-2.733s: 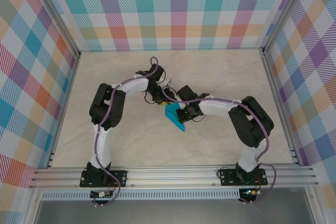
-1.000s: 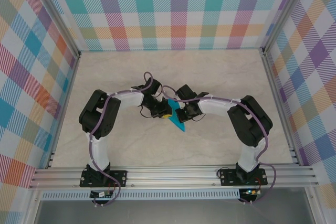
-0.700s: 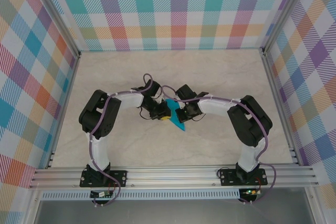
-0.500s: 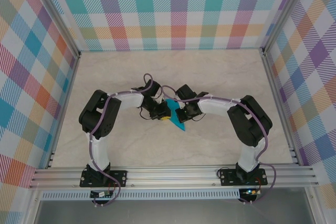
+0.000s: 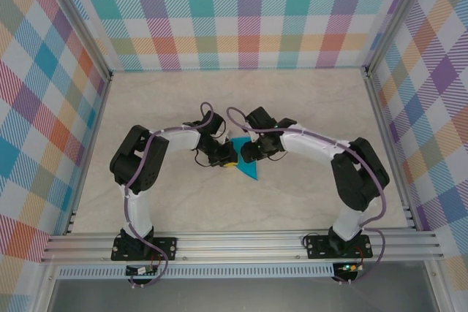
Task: Fold a paper plane with a square sheet of paper (fold left side to right side)
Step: Third fold the triangle at the center of the table.
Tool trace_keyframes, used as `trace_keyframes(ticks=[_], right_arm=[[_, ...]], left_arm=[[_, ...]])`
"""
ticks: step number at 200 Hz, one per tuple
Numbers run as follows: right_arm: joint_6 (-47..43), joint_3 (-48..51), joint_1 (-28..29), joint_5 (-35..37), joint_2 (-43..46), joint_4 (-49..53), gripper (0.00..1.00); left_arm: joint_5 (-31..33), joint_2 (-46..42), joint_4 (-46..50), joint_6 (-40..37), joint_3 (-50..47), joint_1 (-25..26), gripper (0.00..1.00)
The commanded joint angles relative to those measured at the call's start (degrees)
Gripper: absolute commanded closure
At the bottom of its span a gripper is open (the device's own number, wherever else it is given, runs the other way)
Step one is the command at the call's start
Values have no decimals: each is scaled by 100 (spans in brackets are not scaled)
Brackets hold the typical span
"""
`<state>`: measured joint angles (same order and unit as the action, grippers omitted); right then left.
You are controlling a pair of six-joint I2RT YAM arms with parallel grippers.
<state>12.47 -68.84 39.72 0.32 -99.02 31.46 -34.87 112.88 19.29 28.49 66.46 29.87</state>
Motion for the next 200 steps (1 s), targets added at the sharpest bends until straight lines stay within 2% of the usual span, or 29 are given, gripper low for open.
trace_keyframes(ticks=[1,12,34,47,115,200], right_arm=[[134,234,-33,-475,489,275,48],[211,432,-35,-978,567,177,52],[546,714,-27,-2484,382,-225,62],[744,773,-23,-2977,194,-410,68],[1067,813,-85,-2443,-364,-425,75],[1254,1206,-237,-2531,-486,-707,76]], left_arm=[[478,68,400,-123,-204,50,90],[490,44,409,-116,-203,52,90],[499,33,434,-127,-203,50,90],[497,28,428,-132,-211,53,90],[507,28,441,-144,-203,46,91],[512,56,444,-158,-186,46,91]])
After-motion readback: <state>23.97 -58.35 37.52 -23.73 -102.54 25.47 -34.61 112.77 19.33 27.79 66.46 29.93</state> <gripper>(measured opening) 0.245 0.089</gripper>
